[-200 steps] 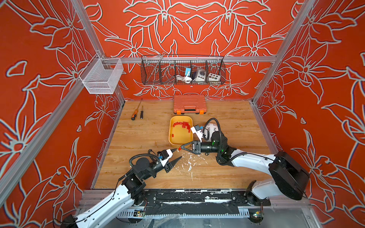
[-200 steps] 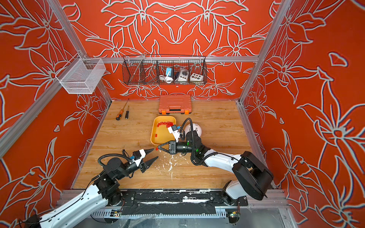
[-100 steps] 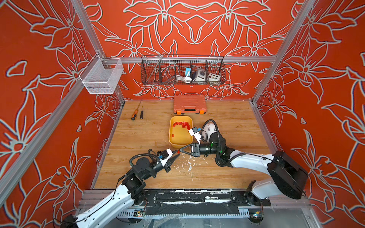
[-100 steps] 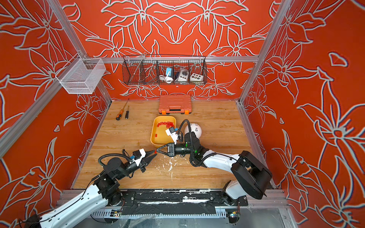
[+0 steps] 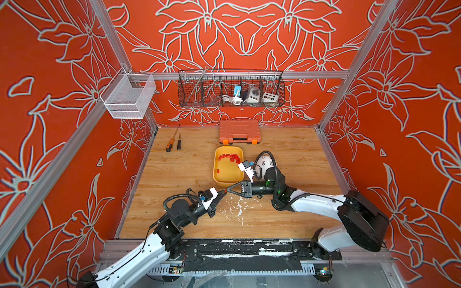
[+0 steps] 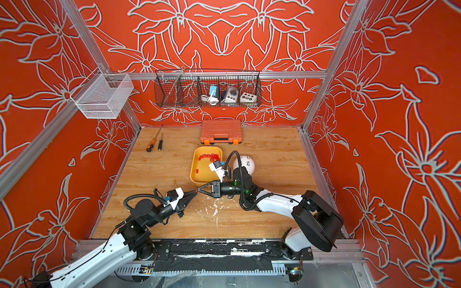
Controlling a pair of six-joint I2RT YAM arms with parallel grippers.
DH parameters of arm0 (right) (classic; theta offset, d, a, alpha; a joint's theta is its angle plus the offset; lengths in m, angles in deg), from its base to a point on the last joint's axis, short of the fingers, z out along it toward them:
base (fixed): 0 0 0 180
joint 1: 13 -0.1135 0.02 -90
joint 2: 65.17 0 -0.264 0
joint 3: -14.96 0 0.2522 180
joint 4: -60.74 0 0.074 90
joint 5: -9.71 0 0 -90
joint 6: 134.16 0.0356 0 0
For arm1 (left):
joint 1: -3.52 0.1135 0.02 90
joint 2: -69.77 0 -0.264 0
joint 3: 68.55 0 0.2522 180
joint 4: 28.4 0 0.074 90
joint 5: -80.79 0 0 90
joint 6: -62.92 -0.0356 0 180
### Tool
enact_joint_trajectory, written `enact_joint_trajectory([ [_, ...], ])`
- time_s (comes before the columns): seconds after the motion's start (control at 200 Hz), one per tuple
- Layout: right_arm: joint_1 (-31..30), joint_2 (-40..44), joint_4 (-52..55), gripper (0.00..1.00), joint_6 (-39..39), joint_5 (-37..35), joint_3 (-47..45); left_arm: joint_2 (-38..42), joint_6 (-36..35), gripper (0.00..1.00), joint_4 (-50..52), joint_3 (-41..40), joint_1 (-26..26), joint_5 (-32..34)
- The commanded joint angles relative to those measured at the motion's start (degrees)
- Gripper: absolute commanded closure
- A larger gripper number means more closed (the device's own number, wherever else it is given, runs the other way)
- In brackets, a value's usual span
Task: Cover the protruding screws with screw protection sleeves
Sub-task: Pick up the screw protection sleeve from the storage box.
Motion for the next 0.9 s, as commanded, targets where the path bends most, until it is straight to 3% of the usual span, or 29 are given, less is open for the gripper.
enact_joint_trajectory([
  [0.0,-0.41,-0.11,-2.59,1.00,-0.41,0.40,-0.40,0.62,-0.59,0.84,-0.81,-0.17,-0.30,-0.15],
  [0.055,-0.41,0.11,-2.54,1.00,-0.57,0.21,-0.47,0.93,-0.41,0.73,-0.85,-0.25,-0.30,0.52],
  [0.215,-0.40,0.39,-2.58,1.00,-0.70,0.32,-0.57,1.83,-0.55,0.68,-0.34,-0.69,-0.30,1.21],
  [0.581,-0.57,-0.25,-6.00,1.00,0.18,1.01,-1.00,0.27,-0.80,0.71,-0.34,-0.28,-0.30,0.70],
  [0.681,-0.58,-0.60,-6.12,1.00,0.33,1.03,-1.12,-0.26,-0.88,0.77,-0.32,-0.04,-0.30,0.05],
  [0.896,-0.75,-0.68,-5.70,1.00,-0.06,0.59,-1.31,-0.07,-0.88,0.81,-0.31,0.01,-0.30,-0.15],
])
